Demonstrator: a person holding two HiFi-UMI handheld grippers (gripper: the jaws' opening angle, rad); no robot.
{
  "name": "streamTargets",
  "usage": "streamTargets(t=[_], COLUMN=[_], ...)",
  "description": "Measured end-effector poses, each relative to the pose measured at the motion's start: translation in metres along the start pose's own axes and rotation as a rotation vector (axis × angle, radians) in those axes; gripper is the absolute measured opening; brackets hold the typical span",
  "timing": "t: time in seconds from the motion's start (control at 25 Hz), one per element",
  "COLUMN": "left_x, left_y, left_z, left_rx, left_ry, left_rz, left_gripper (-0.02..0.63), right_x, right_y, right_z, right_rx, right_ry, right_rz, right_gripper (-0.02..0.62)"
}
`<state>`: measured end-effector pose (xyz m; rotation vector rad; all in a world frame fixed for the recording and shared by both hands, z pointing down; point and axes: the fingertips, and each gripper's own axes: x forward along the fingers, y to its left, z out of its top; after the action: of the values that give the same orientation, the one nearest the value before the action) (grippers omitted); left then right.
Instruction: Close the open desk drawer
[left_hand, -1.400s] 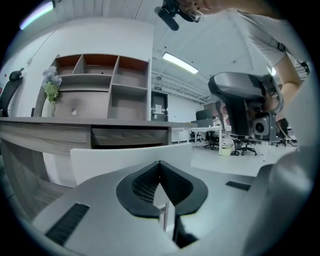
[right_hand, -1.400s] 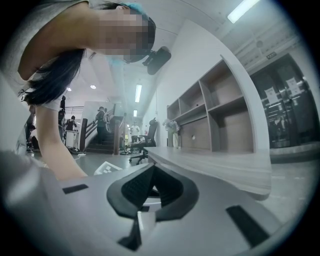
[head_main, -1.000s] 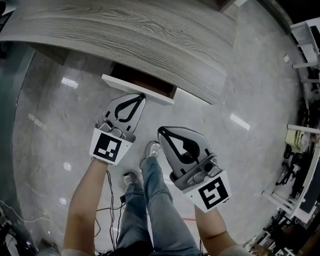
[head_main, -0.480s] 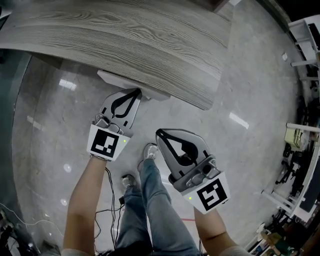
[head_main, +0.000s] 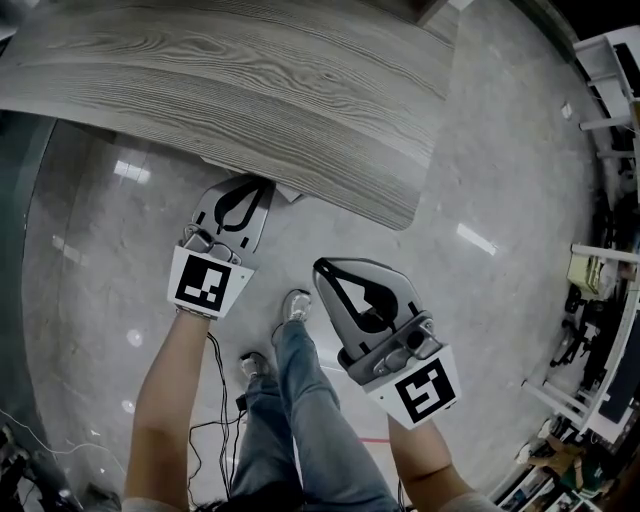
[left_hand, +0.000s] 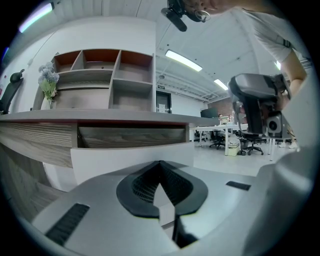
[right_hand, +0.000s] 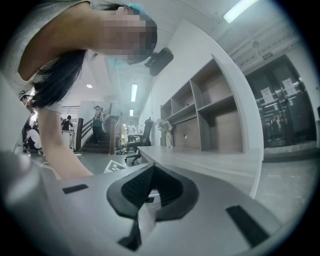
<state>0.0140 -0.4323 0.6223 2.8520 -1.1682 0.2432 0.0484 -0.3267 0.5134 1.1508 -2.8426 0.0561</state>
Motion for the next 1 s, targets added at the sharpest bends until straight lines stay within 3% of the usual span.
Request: streamTargets(t=[0.16, 0.48, 1.0], left_x=[0.015, 0.004, -0.091], left_y=[-0.002, -0.008, -0.051], left_z=[0.001, 0.018, 0.105], left_rx=[0.002, -0.010, 0.037], left_ry=[0.014, -0.002, -0.062], left_rz=[-0.005, -0.011, -0.104], left_gripper=[0.009, 0.009, 0.009], right_x=[-0.002, -0.002, -0.016], right_y=[-0.015, -0.003, 0.059], right_z=[0.001, 0.014, 0.084], right_rx=[0.002, -0.001, -0.030], right_ry=[-0.002, -0.022, -0.081], right_rz=[-0.004, 0.003, -0.007], right_gripper=[0.008, 0.009, 0.008])
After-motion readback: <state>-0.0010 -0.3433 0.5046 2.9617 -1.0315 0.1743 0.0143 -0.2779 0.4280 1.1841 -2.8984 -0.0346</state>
